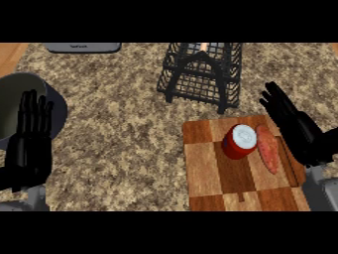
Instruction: Pick the sweet potato from the cutting board and place it in the tiered basket
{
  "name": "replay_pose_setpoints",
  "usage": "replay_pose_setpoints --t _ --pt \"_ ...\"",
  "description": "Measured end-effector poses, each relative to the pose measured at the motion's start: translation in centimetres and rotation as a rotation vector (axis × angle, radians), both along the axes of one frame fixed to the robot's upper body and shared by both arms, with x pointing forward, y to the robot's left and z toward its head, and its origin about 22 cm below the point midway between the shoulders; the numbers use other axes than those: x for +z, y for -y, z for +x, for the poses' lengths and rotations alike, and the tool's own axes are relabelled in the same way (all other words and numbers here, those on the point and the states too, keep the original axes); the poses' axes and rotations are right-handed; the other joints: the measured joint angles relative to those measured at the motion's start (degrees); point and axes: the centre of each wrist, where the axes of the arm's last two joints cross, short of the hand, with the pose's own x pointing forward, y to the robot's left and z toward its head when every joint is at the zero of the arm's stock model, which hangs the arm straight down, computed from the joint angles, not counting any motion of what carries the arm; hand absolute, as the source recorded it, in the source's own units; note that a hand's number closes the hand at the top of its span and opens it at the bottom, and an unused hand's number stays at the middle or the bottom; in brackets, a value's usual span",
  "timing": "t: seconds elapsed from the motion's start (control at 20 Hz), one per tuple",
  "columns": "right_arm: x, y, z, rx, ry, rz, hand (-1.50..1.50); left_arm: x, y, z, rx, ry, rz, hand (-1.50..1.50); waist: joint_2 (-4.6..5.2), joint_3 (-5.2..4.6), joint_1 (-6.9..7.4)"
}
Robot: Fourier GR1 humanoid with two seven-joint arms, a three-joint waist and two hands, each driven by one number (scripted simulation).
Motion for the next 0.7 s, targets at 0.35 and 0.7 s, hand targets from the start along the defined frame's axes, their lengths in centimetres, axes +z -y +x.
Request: replay_pose_setpoints --t 0.35,0.7 --pt "4.3 7.3 0.9 -0.315 0.191 -0.213 -1.50 -4.8 -1.2 -2.4 -0.004 -0.297 0.113 0.00 0.27 -1.27 -2.79" --pt "1.7 12.7 -2.0 -0.886 0.185 -0.109 -1.50 -8.2 -0.4 -4.0 -0.056 -0.481 0.149 0.00 -0.02 -1.22 -3.38"
